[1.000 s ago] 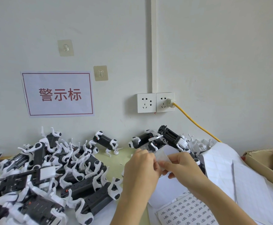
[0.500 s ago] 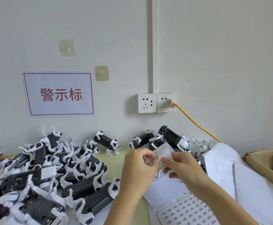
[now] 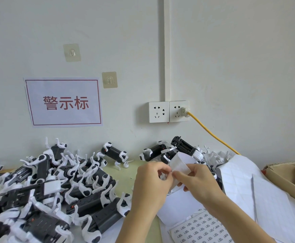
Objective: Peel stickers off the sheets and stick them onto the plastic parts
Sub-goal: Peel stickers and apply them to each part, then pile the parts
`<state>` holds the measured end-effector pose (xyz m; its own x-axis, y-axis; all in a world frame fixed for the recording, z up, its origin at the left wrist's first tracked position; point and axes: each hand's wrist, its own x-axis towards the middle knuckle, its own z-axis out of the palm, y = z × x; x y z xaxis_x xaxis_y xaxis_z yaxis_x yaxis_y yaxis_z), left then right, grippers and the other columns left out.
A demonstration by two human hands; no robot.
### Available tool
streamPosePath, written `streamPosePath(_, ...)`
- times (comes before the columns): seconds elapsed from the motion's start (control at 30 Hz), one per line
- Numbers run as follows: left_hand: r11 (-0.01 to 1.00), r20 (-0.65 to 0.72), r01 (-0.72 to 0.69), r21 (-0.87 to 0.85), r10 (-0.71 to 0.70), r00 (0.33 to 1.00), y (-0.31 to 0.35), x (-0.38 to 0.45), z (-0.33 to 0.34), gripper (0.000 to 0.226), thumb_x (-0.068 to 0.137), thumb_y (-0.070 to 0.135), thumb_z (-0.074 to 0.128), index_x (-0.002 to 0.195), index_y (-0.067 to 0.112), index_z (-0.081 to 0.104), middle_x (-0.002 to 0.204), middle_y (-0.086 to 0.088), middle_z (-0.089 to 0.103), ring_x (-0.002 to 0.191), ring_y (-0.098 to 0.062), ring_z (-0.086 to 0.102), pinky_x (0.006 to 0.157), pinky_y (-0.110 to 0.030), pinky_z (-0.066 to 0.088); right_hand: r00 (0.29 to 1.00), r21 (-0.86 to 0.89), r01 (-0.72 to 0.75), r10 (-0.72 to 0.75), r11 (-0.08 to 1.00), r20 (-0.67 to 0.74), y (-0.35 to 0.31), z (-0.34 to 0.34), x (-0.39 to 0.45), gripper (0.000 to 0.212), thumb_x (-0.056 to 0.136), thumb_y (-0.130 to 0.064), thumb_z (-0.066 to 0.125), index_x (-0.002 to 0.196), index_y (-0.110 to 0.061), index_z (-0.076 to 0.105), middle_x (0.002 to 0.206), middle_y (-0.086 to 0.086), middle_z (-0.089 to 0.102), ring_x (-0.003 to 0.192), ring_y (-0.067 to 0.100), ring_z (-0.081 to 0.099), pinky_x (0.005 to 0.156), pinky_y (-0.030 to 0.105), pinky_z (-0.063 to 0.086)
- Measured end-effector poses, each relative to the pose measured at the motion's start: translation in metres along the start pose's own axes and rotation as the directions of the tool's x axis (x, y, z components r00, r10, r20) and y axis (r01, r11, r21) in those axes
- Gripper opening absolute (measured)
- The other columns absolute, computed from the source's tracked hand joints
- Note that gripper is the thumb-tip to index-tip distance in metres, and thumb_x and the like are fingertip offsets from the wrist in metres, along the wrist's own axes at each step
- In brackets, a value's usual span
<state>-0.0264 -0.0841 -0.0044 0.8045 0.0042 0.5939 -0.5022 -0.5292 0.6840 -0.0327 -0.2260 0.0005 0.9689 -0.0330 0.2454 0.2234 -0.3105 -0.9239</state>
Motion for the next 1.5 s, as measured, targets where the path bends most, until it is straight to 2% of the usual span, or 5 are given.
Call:
streamPosePath(0.17, 0.979, 0.071, -0.086, 0.187, 0.074, 0.995, 0.003, -0.001, 0.003, 0.018, 0.093, 0.015, 0.063, 0.083, 0.015, 0.078, 0.077, 0.003, 0.070, 0.075, -0.016, 0.064, 0.070, -0.038, 0.054, 0.997, -0.094, 0.069, -0.071, 0.993, -0.021, 0.000, 0.001, -0.002, 0.035, 0.089, -0.014, 0.063, 0.058, -0.001, 0.052, 0.053, 0.001, 0.040, 0.052, 0.015, 0.028, 0.048, 0.023, 0.024)
streamPosePath(0.5, 0.974, 0.042, -0.053, 0.219, 0.045, 0.998, 0.005, -0.003, 0.005, 0.020, 0.090, 0.015, 0.059, 0.074, 0.012, 0.071, 0.073, -0.001, 0.066, 0.070, -0.020, 0.060, 0.067, -0.041, 0.051, 0.988, -0.137, 0.145, -0.150, 0.980, -0.027, -0.003, 0.004, -0.004, 0.033, 0.089, -0.009, 0.062, 0.066, 0.010, 0.048, 0.054, 0.001, 0.035, 0.053, 0.013, 0.024, 0.047, 0.022, 0.021)
streamPosePath(0.87, 0.986, 0.024, 0.077, -0.148, -0.074, 0.997, 0.003, -0.002, 0.001, 0.006, 0.084, 0.012, 0.074, 0.085, 0.015, 0.078, 0.076, 0.006, 0.074, 0.074, -0.003, 0.067, 0.067, -0.014, 0.051, 0.989, -0.043, 0.148, -0.148, 0.988, 0.013, -0.003, -0.002, -0.003, 0.034, 0.090, -0.009, 0.061, 0.061, -0.023, 0.074, 0.062, 0.001, 0.070, 0.054, 0.001, 0.054, 0.053, 0.013, 0.042)
streamPosePath(1.2, 0.980, 0.019, 0.106, -0.167, -0.104, 0.994, -0.002, 0.002, -0.003, 0.016, 0.086, 0.008, 0.074, 0.076, 0.019, 0.079, 0.070, 0.013, 0.073, 0.067, -0.001, 0.067, 0.063, -0.012, 0.050, 0.995, -0.080, 0.099, -0.099, 0.992, 0.006, -0.003, -0.005, -0.002, 0.023, 0.093, -0.007, 0.064, 0.073, -0.011, 0.075, 0.063, 0.000, 0.071, 0.054, -0.001, 0.056, 0.054, 0.013, 0.042)
streamPosePath(1.5, 0.914, -0.077, 0.235, -0.331, -0.275, 0.958, 0.000, 0.005, -0.007, 0.018, 0.089, 0.010, 0.069, 0.075, 0.021, 0.073, 0.071, 0.009, 0.073, 0.069, -0.002, 0.067, 0.066, -0.021, 0.054, 0.997, -0.117, 0.071, -0.075, 0.991, -0.030, -0.010, -0.025, -0.003, 0.021, 0.091, -0.007, 0.059, 0.073, -0.007, 0.070, 0.072, 0.010, 0.072, 0.059, 0.013, 0.054, 0.062, 0.035, 0.044)
